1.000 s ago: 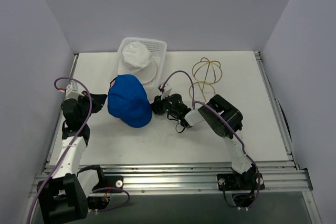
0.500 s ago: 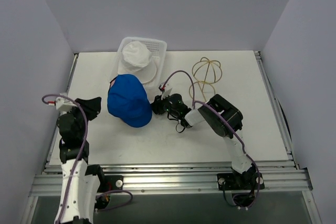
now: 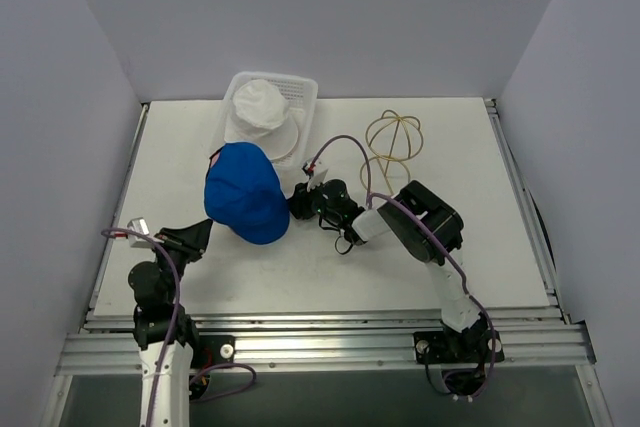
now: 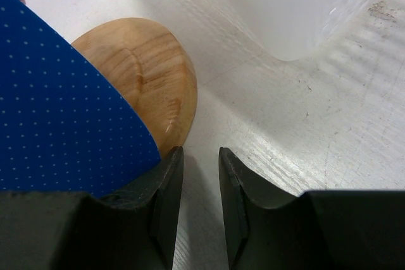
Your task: Stack the hats
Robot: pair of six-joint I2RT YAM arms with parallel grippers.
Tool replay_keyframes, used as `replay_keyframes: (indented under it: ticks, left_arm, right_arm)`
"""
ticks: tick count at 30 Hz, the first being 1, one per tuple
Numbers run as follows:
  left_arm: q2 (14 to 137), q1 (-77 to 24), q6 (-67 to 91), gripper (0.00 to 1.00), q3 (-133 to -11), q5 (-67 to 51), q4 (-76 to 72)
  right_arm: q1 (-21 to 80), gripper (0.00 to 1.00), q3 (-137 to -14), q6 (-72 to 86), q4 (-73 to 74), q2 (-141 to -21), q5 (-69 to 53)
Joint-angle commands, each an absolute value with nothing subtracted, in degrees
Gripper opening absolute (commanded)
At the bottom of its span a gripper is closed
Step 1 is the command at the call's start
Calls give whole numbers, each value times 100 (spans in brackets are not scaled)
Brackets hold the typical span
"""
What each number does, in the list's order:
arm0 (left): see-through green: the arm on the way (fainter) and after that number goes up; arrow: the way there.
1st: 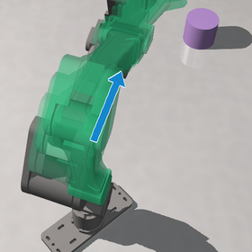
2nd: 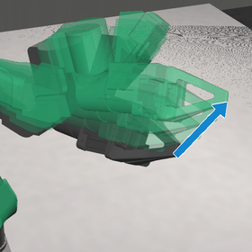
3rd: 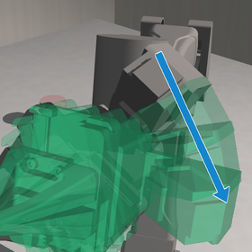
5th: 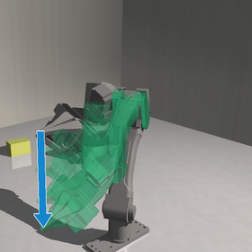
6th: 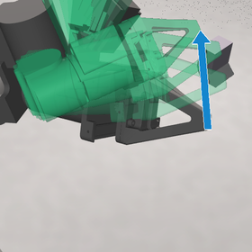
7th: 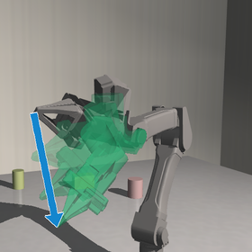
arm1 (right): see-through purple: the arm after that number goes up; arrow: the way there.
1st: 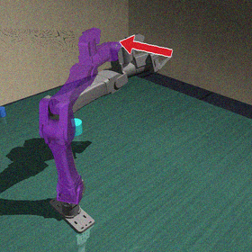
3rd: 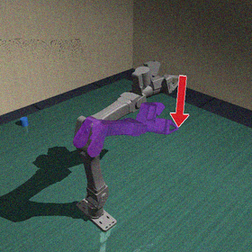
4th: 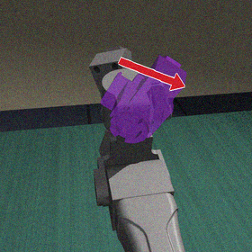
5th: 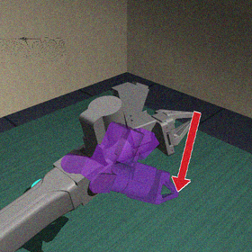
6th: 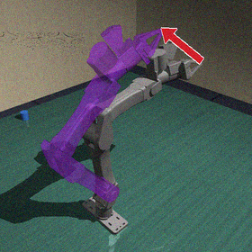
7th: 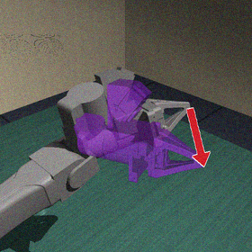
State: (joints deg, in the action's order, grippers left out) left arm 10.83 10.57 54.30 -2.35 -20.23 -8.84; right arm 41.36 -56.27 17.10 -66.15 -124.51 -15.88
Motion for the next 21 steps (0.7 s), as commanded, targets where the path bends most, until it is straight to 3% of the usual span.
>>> replay_keyframes:
  ticks: [1, 9, 21]
  left_arm:
    - [748, 1055, 5590, 31, -185, -2241, -1100]
    - [975, 1037, 5677, 34, -211, -2303, -1012]
    - [2803, 1002, 5713, 42, -325, -2162, -2258]
  right_arm:
    - [4219, 26, -5607, 1749, -6547, -12234, -1608]
    - [4263, 26, -5695, 1775, -6495, -12270, -1626]
    - [4254, 26, -5678, 1758, -6469, -12217, -1617]
